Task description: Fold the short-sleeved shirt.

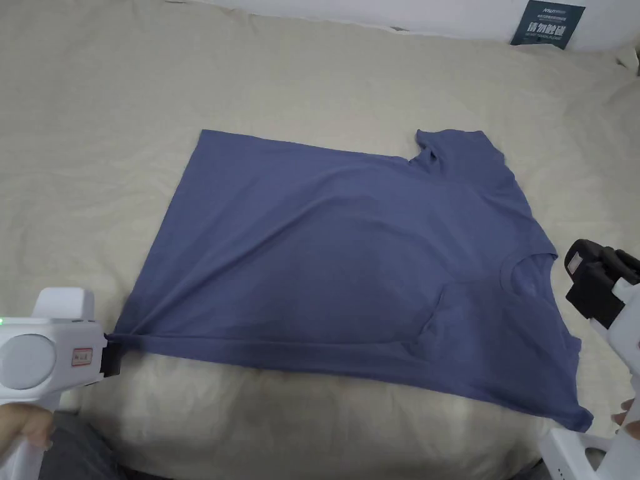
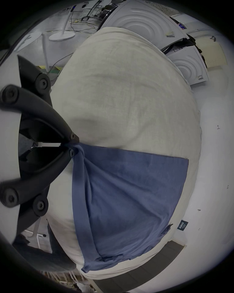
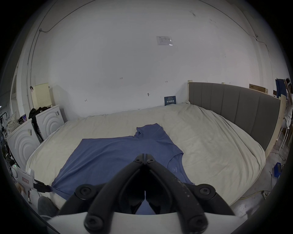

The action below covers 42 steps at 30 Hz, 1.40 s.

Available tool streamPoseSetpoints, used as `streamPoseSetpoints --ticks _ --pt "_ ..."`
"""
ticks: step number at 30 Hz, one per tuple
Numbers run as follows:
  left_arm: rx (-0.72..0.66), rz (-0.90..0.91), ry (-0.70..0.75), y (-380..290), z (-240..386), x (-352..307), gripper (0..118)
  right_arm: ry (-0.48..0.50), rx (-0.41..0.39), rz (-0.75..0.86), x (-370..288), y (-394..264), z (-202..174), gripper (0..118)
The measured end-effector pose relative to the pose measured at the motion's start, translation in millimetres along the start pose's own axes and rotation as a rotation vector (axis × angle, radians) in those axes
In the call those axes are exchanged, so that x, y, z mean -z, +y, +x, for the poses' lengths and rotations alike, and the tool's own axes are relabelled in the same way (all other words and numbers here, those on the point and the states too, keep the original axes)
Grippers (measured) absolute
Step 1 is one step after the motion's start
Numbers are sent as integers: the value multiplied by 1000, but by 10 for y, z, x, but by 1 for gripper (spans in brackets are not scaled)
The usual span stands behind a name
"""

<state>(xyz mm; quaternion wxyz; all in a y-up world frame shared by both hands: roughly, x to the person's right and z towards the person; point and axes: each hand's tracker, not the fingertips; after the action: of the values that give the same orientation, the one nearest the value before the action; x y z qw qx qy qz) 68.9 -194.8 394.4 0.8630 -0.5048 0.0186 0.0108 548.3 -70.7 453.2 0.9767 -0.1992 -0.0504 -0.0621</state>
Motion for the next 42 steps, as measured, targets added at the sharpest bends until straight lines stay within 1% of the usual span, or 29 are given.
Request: streamPoseSetpoints --ticks 4,8,9,10,11,12,13,14,15,16,17,19,21,23,24,25,26,27,28,29,30,31,33,35,36,38,42 --pt "1 55 -21 0 26 -153 3 -7 -20 -40 -19 -38 72 1" --pt "-55 141 -44 52 -49 -358 3 -31 -53 -177 -41 -123 296 2" --pt "-64 151 -51 66 -60 -395 3 -38 -54 -217 -33 -149 360 4" --pt "-75 162 -61 78 -63 -433 3 -47 -59 -275 -16 -192 445 12" --pt "-86 171 -68 87 -62 -469 3 -47 -57 -319 -3 -230 525 27" --pt "-91 177 -77 88 -66 -492 3 -45 -65 -375 14 -264 595 57" --pt "-94 182 -83 87 -59 -512 3 -38 -72 -414 33 -310 672 77" --pt "-98 185 -84 89 -50 -527 3 -35 -72 -435 62 -375 755 92" --pt "-103 187 -87 89 -43 -543 3 -33 -73 -490 103 -440 833 106" --pt "-111 189 -93 84 -36 -556 3 -44 -74 -571 156 -508 908 111" --pt "-120 191 -101 85 -35 -567 3 -60 -70 -607 199 -577 967 112" --pt "-133 190 -114 92 -35 -579 3 -58 -84 -644 276 -741 1044 112" --pt "-132 190 -110 91 -23 -583 3 -87 -91 -688 390 -871 1097 112" --pt "-126 189 -93 99 -17 -586 3 -91 -94 -707 507 -986 1097 112" --pt "-127 189 -88 98 -13 -587 3 -83 -94 -723 560 -1023 1110 106" --pt "-132 189 -85 97 -13 -591 3 -68 -95 -746 613 -1047 1127 92" --pt "-138 189 -84 96 -16 -596 3 -75 -91 -744 625 -1065 1071 74" --pt "-144 189 -83 95 -19 -600 3 -81 -82 -736 635 -1088 1066 38" --pt "-145 187 -84 91 -19 -598 3 -76 -71 -726 641 -1103 1080 15" --pt "-145 187 -84 89 -16 -599 3 -74 -50 -710 629 -1102 1098 9" --pt "-143 184 -83 90 -10 -601 3 -56 -15 -702 582 -1079 1082 7" --pt "-142 181 -82 97 -7 -603 3 -38 2 -712 549 -1045 1097 7" --pt "-164 179 -95 127 -22 -628 3 -16 -2 -708 479 -942 1131 6" --pt "-227 185 -143 201 -73 -677 3 2 6 -696 417 -769 1162 6" --pt "-255 199 -158 255 -93 -710 3 24 23 -673 383 -651 1173 6" --pt "-267 226 -163 383 -108 -766 3 56 59 -623 352 -404 1159 6" --pt "-290 274 -170 780 -82 -747 3 28 106 -532 507 26 1111 6"
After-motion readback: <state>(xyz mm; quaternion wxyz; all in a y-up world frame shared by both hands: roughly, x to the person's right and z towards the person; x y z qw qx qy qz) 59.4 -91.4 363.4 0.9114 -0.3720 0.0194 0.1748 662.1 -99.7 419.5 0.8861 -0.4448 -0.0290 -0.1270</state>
